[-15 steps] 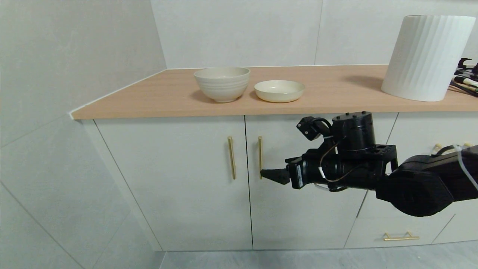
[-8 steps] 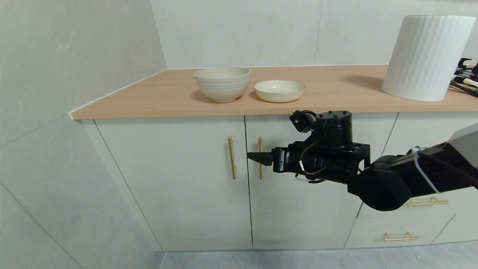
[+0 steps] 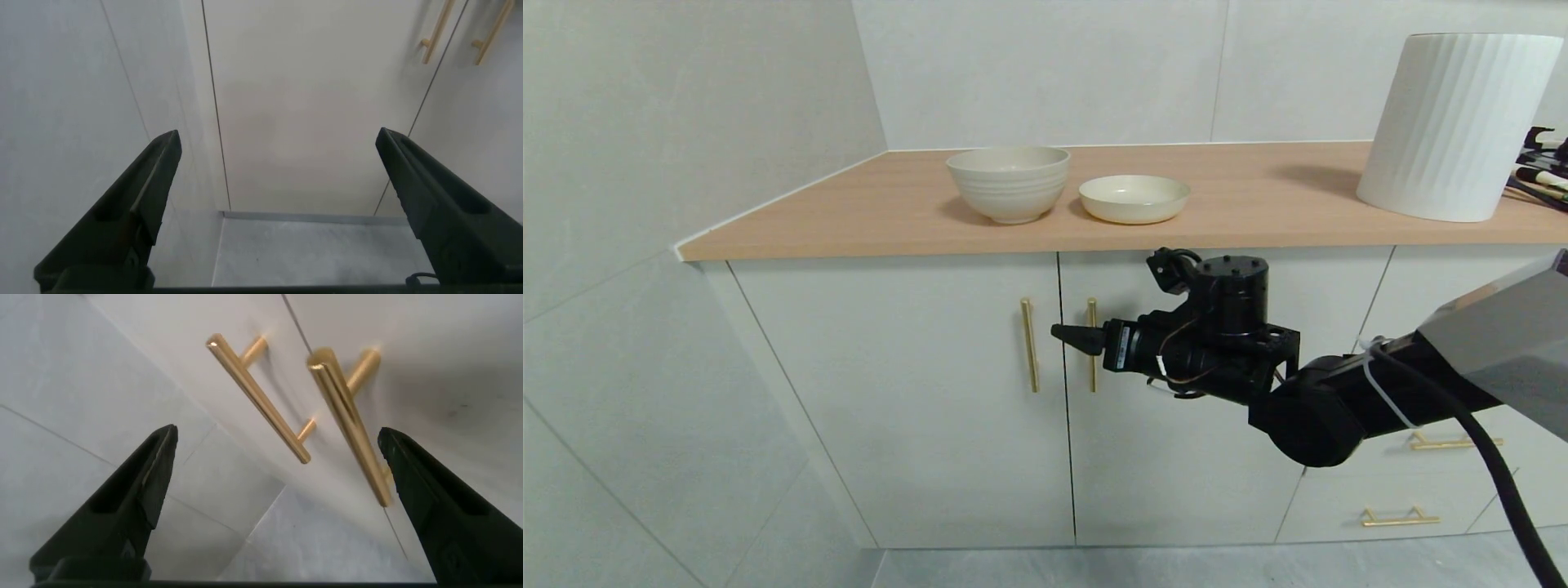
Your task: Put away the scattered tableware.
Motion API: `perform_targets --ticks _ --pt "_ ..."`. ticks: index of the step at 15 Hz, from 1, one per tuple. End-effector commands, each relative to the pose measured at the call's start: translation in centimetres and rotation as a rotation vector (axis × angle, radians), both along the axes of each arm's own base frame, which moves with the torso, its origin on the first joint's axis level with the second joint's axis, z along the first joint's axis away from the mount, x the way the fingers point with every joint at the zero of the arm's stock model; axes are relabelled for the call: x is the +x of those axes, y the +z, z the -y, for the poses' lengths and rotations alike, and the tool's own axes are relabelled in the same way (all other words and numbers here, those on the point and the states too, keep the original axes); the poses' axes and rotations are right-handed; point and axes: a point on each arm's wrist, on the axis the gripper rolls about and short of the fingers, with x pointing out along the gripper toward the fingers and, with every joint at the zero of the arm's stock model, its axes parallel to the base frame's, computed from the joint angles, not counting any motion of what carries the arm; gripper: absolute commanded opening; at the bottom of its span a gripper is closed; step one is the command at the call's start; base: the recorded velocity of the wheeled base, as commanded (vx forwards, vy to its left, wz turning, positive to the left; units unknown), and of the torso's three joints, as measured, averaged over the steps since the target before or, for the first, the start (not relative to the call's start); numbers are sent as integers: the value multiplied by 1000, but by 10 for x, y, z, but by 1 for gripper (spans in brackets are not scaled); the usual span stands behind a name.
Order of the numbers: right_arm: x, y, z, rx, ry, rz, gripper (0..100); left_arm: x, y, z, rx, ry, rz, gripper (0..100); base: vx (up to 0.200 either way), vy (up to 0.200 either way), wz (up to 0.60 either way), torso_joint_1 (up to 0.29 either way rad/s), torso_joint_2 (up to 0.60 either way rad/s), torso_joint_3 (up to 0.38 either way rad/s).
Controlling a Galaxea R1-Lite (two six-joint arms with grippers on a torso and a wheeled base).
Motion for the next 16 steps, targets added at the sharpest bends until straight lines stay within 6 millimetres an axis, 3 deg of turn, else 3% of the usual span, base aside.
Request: perform_targets --ticks 1,9,16 --pt "2 -7 -2 -8 3 -11 100 0 0 0 0 0 -1 100 0 0 0 0 0 0" --pt "10 -19 -12 -4 10 -7 100 0 0 0 -1 0 -1 100 0 0 0 0 0 0" --pt "2 -22 -22 2 39 -5 100 0 0 0 -1 0 -1 100 0 0 0 0 0 0"
